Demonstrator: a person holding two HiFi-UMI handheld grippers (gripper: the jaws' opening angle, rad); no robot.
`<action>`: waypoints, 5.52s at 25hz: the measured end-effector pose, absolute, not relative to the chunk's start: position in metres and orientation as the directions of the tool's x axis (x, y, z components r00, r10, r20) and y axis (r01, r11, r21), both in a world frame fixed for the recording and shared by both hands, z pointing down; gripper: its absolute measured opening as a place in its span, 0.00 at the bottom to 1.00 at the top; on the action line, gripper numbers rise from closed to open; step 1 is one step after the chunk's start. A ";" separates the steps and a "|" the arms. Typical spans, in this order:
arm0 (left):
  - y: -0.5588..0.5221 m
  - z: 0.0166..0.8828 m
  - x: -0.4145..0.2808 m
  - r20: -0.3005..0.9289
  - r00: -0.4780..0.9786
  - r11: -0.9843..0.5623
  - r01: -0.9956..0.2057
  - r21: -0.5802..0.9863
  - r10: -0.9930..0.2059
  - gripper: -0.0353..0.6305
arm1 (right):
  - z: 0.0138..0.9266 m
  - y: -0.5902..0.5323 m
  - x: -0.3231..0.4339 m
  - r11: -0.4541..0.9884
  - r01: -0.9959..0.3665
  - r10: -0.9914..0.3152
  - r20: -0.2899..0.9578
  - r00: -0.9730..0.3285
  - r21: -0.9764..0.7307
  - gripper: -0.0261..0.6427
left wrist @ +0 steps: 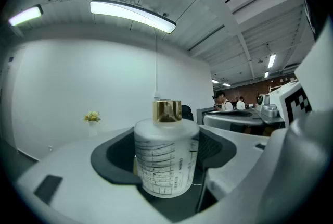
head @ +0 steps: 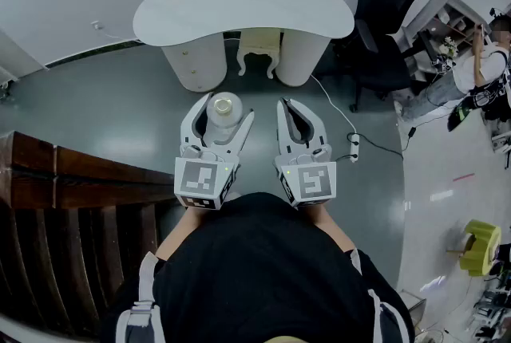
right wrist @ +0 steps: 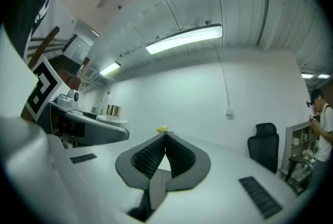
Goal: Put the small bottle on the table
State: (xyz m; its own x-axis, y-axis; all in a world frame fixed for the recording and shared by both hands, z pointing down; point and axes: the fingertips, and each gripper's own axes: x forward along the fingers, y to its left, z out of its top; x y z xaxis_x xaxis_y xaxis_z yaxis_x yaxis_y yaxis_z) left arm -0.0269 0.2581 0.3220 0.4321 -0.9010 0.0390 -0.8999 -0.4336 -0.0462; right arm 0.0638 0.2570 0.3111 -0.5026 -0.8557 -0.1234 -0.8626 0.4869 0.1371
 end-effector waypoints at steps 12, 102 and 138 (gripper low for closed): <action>0.245 0.322 -0.015 0.038 0.411 -0.413 -0.909 -0.052 -0.911 0.56 | 0.310 0.241 0.077 0.498 -0.856 -0.848 -0.129 -0.514 0.140 0.07; -0.214 0.373 -0.087 0.082 0.471 -0.469 -0.882 0.045 -0.878 0.56 | 0.344 -0.230 -0.005 0.500 -0.852 -0.853 -0.080 -0.515 0.153 0.07; -0.421 0.373 -0.055 0.081 0.320 -0.318 -0.947 0.043 -0.944 0.56 | 0.358 -0.450 0.009 0.678 -0.723 -0.725 -0.043 -0.688 0.132 0.07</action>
